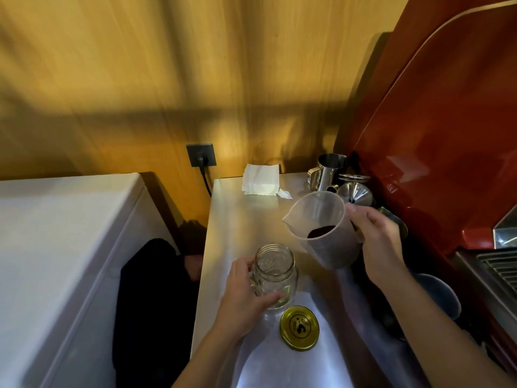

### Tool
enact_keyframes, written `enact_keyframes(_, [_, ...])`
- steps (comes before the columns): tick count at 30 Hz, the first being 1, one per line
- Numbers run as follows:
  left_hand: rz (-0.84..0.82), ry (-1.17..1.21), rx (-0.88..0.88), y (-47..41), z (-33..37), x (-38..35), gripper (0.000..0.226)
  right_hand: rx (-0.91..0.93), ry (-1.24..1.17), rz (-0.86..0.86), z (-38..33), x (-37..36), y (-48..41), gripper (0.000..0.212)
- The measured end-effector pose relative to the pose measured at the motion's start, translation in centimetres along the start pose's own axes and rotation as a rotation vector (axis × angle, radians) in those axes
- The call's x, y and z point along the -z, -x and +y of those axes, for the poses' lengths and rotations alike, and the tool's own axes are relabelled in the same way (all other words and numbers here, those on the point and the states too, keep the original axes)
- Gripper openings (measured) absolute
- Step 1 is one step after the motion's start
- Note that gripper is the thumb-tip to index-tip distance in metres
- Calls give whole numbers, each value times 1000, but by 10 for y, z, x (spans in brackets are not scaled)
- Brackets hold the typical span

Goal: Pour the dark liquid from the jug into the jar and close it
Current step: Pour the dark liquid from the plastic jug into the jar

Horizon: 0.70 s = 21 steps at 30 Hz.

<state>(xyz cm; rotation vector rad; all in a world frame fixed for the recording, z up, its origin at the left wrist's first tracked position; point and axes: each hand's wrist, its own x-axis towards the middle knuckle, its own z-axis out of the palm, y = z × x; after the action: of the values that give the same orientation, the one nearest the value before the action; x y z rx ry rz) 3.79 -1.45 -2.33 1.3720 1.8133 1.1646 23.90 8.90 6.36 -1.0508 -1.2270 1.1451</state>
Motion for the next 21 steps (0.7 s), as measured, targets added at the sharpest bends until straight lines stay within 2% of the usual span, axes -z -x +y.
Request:
enact_keyframes(4, [2, 11, -6, -2, -1, 1, 65, 119, 55, -120, -19, -2, -14, 19])
enact_keyframes(9, [-11, -1, 1, -5, 0, 3, 67, 243, 262, -276, -39, -11, -22, 22])
enact_keyframes(12, [-14, -19, 3, -7, -1, 4, 69, 291, 396, -370, -48, -17, -26, 14])
enact_keyframes(21, [-3, -57, -24, -9, -1, 5, 66, 427, 575, -505, -62, -35, -34, 17])
